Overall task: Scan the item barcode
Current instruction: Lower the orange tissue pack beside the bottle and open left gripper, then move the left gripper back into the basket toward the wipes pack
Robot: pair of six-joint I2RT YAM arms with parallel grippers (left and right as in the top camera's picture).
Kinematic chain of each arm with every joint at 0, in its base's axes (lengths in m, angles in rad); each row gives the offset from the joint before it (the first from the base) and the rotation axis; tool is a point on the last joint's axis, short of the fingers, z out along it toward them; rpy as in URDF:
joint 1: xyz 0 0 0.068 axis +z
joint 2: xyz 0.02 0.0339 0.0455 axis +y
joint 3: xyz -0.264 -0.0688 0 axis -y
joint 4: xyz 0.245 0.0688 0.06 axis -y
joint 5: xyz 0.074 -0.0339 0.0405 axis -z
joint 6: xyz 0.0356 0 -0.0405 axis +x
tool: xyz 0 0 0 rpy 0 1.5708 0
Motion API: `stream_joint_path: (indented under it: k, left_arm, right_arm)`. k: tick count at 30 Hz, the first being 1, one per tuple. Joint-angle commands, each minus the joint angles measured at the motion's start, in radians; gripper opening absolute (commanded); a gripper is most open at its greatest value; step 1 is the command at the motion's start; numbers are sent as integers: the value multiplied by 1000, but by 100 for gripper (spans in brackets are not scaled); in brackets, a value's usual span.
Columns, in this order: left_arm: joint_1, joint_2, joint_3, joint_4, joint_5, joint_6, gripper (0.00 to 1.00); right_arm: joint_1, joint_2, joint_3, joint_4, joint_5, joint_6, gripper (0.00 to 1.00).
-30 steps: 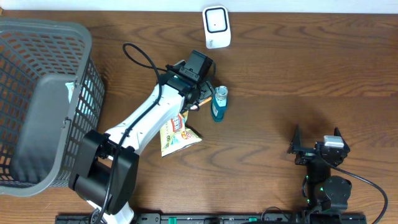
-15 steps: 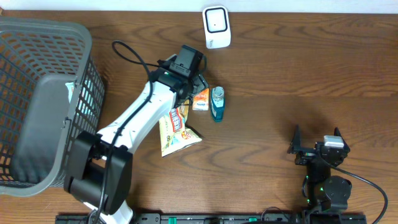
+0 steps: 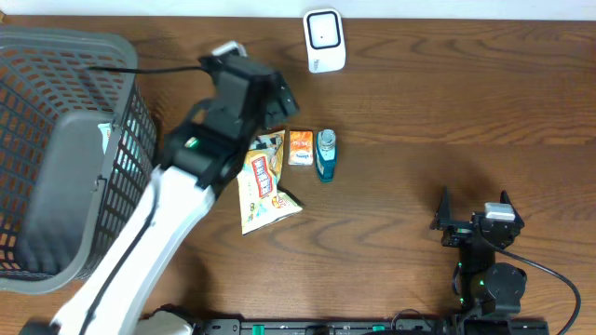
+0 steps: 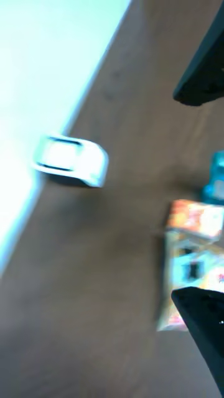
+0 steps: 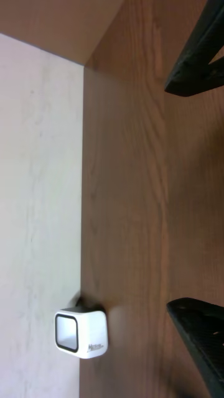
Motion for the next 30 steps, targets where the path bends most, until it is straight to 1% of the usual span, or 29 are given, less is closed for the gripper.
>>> stream_joint_path:
  k: [1, 2, 4, 5, 6, 8, 11, 12, 14, 18, 22, 24, 26, 28, 30]
  left_arm:
    - [16, -111, 15, 16, -245, 294, 95]
    - [27, -137, 15, 15, -320, 308, 95]
    - [64, -187, 15, 12, -466, 307, 98]
    - [89, -211, 15, 11, -514, 307, 99]
    - [119, -232, 15, 10, -540, 307, 99]
    - [195, -274, 15, 5, -544, 301, 99]
    - [324, -316, 15, -23, -542, 233, 100]
    - [374, -325, 15, -38, -531, 211, 98]
    - [477, -332, 15, -73, -474, 183, 98]
    - [688, -296, 15, -150, -261, 177, 98]
    - [883, -203, 15, -233, -56, 131, 98]
    - [971, -138, 15, -261, 79, 126, 98]
    - [1036, -71, 15, -283, 203, 139, 98]
    - [1073, -12, 15, -297, 278, 164, 98]
    - [1087, 47, 15, -301, 319, 227, 98]
  right_arm:
    - [11, -5, -1, -3, -5, -8, 99]
    - [11, -5, -1, -3, -5, -8, 99]
    - [11, -5, -1, -4, -5, -8, 99]
    - [11, -5, -1, -3, -5, -8, 99]
    - [11, -5, -1, -4, -5, -8, 99]
    - [11, -5, -1, -4, -5, -8, 99]
    - [11, -5, -1, -3, -5, -8, 99]
    - [11, -5, -1, -3, -5, -8, 99]
    - [11, -5, -1, -3, -5, -8, 99]
    - [11, -5, -1, -3, -5, -8, 99]
    - [11, -5, -1, -4, -5, -8, 99]
    - [11, -5, -1, -3, -5, -8, 99]
    - [11, -5, -1, -3, -5, -8, 99]
    - [11, -5, -1, -4, -5, -8, 99]
    - [11, -5, -1, -3, -5, -8, 99]
